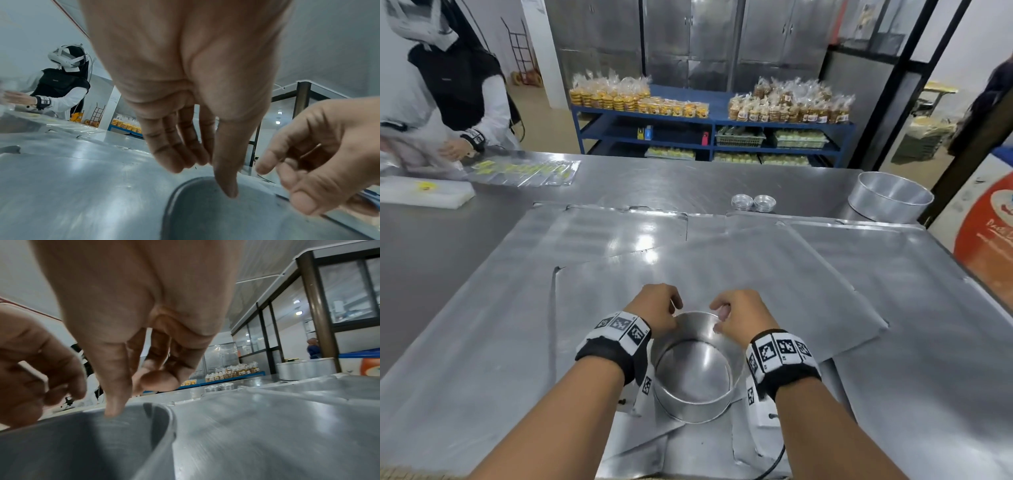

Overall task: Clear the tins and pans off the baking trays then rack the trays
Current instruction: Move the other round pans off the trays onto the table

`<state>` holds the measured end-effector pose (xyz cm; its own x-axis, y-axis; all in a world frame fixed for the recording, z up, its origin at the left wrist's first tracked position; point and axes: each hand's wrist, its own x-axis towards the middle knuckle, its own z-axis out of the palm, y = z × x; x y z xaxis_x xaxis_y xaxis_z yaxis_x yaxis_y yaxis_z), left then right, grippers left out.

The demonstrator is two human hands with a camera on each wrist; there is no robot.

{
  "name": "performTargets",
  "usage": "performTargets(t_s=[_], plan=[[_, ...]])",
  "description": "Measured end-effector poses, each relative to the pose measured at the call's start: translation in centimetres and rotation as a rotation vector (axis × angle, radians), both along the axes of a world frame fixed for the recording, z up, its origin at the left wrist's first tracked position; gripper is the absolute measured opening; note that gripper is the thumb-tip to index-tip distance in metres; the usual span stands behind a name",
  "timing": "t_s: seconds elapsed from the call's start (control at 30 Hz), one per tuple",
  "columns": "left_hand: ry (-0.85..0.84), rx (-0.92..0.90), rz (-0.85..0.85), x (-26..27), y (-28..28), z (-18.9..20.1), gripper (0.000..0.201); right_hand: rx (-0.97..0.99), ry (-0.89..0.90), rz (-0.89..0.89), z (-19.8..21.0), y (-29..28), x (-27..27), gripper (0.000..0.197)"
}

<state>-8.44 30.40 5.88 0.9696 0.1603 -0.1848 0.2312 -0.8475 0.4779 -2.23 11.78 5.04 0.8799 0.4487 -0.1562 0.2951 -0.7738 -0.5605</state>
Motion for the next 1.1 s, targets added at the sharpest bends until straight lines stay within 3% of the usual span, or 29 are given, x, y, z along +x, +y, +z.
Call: performTargets(t_s=[0.13, 0.2, 0.3, 0.43, 0.53, 0.77, 0.97, 1.1], plan=[[0.289, -0.082, 0.050, -0.6, 0.7, -1.0, 0.035, -0.039, 0.116, -0.099, -0.8, -1.1, 0.0, 0.040], [0.319, -0.097, 0.042, -0.7, 0.9, -1.4, 0.027, -0.024, 0.157, -0.122, -1.2, -1.3, -0.2, 0.031], [0.263, 0.004, -0.016, -0.2, 1.6, -2.0, 0.031, 0.015, 0.133, -0.162, -1.5, -1.5, -0.4, 0.021], [0.197, -0.012, -0.028, 1.3, 1.6, -1.5, 0.020, 0.096, 0.116, -0.228, -1.3, -2.1, -0.1, 0.032], [0.107, -0.092, -0.003, 2.6, 1.1, -0.7, 0.010, 0.216, 0.105, -0.319, -0.9, -3.0, 0.6, 0.028], [-0.141, -0.386, 0.135, 6.3, -2.2, 0.4, 0.028, 0.446, 0.104, -0.527, -0.7, -6.4, 3.1, 0.016], [-0.344, -0.669, 0.278, 10.3, -7.4, 0.8, 0.033, 0.775, 0.272, -0.678, -0.5, -9.8, 6.7, 0.025], [-0.416, -0.746, 0.337, 14.3, -11.5, 0.5, 0.031, 0.923, 0.310, -0.763, -0.8, -12.3, 10.9, 0.030]])
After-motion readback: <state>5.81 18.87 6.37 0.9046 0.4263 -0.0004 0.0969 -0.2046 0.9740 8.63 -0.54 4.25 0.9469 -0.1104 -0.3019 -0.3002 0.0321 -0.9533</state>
